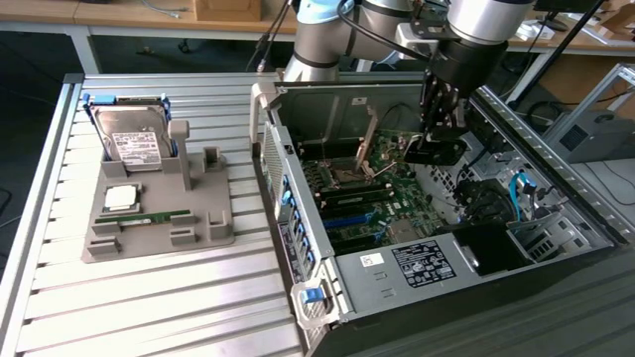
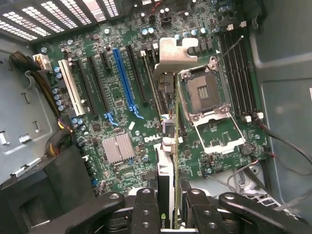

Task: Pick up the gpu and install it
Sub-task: 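Insert the gpu into the slot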

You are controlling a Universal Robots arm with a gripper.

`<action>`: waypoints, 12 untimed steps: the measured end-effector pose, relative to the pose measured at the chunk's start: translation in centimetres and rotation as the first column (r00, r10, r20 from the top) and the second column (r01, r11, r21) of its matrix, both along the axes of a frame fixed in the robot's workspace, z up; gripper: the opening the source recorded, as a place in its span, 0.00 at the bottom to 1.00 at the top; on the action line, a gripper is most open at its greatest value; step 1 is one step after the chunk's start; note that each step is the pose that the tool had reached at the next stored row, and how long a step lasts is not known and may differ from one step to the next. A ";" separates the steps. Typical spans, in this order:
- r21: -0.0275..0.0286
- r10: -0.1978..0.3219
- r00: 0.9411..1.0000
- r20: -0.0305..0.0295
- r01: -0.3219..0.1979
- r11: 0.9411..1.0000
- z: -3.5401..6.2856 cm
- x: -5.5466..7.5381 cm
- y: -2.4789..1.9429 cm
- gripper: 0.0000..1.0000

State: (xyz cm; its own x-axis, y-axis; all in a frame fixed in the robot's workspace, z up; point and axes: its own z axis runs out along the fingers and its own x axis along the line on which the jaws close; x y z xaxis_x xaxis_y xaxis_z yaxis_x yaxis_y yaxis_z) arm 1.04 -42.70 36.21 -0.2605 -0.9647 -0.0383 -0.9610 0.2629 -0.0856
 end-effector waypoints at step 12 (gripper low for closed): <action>0.000 0.066 0.998 0.000 -0.066 0.998 -0.04 0.0 0.00 0.27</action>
